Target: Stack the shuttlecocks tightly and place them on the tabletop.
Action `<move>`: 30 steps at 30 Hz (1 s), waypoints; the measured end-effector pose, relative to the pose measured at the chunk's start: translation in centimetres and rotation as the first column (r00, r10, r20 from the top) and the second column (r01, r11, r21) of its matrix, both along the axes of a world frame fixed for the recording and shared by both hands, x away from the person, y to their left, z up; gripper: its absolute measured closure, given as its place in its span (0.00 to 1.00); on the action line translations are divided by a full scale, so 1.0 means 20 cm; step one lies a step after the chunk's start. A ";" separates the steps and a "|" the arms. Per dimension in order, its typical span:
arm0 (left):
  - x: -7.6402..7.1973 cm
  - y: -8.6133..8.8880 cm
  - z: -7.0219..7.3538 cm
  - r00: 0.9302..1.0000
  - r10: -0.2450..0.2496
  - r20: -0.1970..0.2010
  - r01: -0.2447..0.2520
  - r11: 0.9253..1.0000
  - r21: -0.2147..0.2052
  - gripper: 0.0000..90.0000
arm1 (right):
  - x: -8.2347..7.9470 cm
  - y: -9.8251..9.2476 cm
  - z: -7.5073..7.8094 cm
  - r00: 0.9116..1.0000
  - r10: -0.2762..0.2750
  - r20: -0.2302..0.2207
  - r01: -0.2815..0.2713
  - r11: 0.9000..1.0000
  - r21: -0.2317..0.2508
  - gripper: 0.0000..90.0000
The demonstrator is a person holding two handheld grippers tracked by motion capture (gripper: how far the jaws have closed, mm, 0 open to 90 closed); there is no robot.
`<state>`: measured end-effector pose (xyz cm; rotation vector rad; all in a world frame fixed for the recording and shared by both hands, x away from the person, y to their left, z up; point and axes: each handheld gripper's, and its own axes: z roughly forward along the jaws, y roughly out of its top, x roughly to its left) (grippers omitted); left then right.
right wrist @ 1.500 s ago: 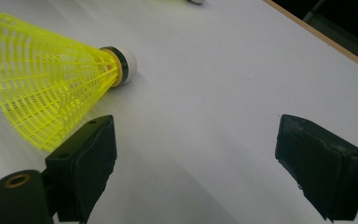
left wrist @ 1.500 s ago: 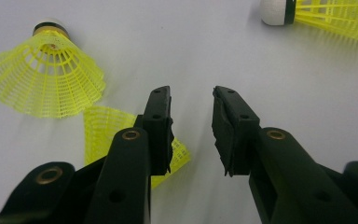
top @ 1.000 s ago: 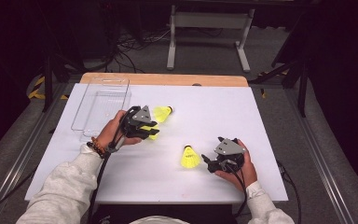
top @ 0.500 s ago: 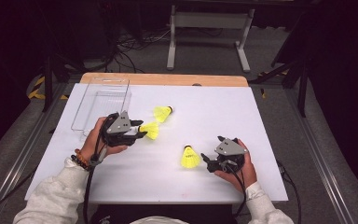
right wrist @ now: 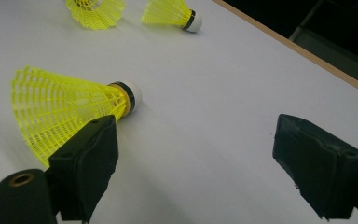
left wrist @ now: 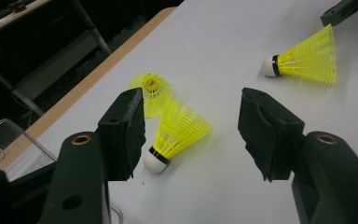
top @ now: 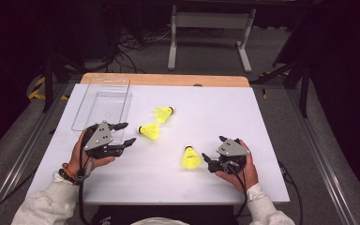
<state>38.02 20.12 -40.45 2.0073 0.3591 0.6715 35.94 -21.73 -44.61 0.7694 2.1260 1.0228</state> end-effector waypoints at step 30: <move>-0.16 0.26 -0.20 0.997 0.069 -0.039 -0.073 0.993 -0.090 0.08 | -0.06 0.03 0.05 0.999 0.035 0.021 -0.036 0.998 0.042 0.22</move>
